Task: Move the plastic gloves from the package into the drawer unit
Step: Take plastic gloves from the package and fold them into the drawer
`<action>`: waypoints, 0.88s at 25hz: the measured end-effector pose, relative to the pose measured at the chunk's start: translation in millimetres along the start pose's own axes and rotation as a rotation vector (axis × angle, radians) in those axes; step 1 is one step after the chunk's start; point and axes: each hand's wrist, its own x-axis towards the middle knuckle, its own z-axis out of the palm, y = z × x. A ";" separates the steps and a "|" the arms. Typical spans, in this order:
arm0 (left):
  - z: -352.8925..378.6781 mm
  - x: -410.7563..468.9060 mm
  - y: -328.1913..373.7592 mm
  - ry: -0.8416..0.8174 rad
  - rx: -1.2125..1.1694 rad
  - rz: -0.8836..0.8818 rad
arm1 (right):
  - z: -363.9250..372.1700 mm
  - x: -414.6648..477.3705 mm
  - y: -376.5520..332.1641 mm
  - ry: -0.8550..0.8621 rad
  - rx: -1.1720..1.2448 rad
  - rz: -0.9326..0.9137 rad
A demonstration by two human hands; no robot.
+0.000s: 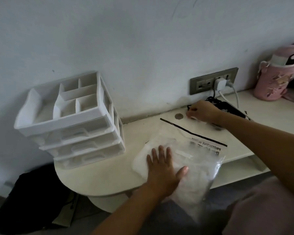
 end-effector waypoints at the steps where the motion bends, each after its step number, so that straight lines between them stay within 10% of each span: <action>1: -4.9 9.3 -10.0 0.012 0.050 0.062 | -2.2 -0.1 7.0 0.031 -0.051 0.026; 10: -63.4 88.5 -36.4 0.171 0.357 -0.046 | -9.6 -29.3 55.5 -0.031 -0.125 0.215; 16: -48.6 57.7 -47.5 0.161 0.055 0.100 | -6.0 -51.5 46.7 -0.086 -0.513 0.169; 22: -93.4 -11.4 -82.7 0.349 -0.359 0.052 | -6.4 -52.2 -26.1 0.149 -0.150 -0.193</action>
